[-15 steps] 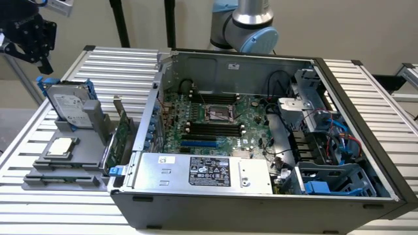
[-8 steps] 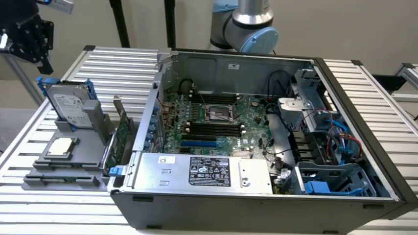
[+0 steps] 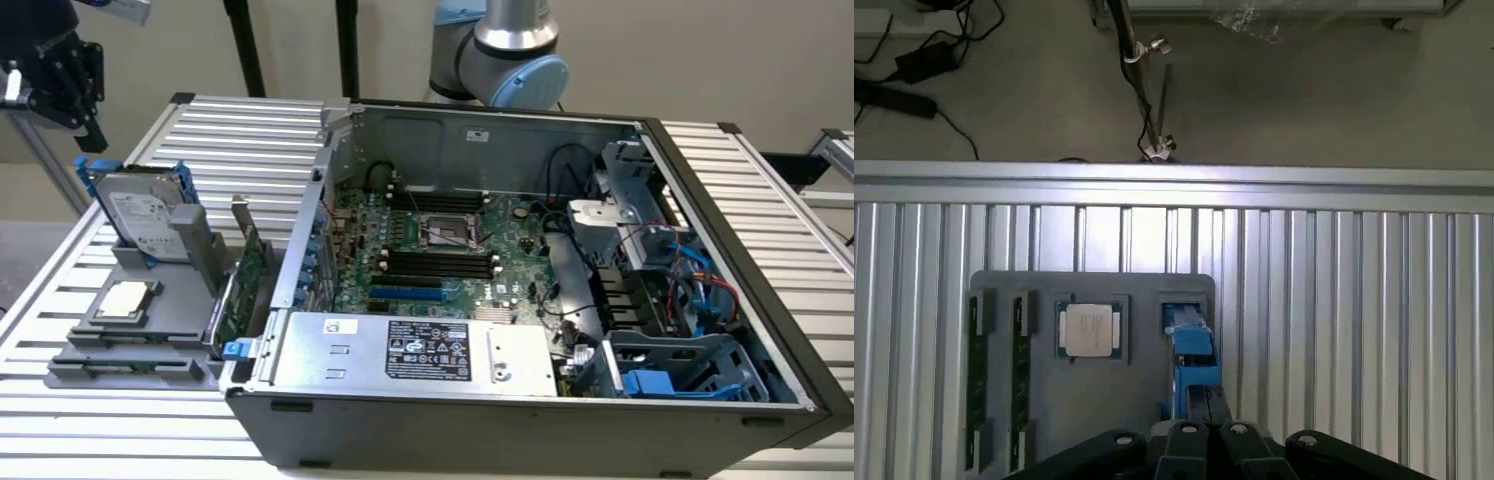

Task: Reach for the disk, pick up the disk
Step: 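Pick up the disk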

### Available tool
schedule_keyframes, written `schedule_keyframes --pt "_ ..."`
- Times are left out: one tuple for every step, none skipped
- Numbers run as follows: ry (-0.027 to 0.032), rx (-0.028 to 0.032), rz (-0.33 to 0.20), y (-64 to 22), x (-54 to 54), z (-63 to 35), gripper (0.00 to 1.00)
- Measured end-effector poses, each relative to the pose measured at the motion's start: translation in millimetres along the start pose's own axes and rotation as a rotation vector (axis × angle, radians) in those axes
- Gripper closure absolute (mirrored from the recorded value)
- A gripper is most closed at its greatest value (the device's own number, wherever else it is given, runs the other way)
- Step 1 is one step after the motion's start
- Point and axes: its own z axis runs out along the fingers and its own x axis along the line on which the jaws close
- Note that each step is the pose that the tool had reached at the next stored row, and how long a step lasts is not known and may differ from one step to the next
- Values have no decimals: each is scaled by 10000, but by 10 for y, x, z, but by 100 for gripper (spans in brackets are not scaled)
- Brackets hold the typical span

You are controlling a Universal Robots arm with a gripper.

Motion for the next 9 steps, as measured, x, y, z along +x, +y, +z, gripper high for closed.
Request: schedule_keyframes --pt "0 4 -5 0 0 0 89" --pt "0 9 -5 -1 0 1 88" --pt "-1 12 -6 0 0 2 88" --pt "0 21 -4 0 1 7 82" --pt "-1 37 4 0 1 16 76" --pt "0 51 11 0 0 29 70" --pt "5 65 16 0 0 42 70" --pt "12 78 22 0 0 58 64" --pt "20 89 25 0 0 72 58"
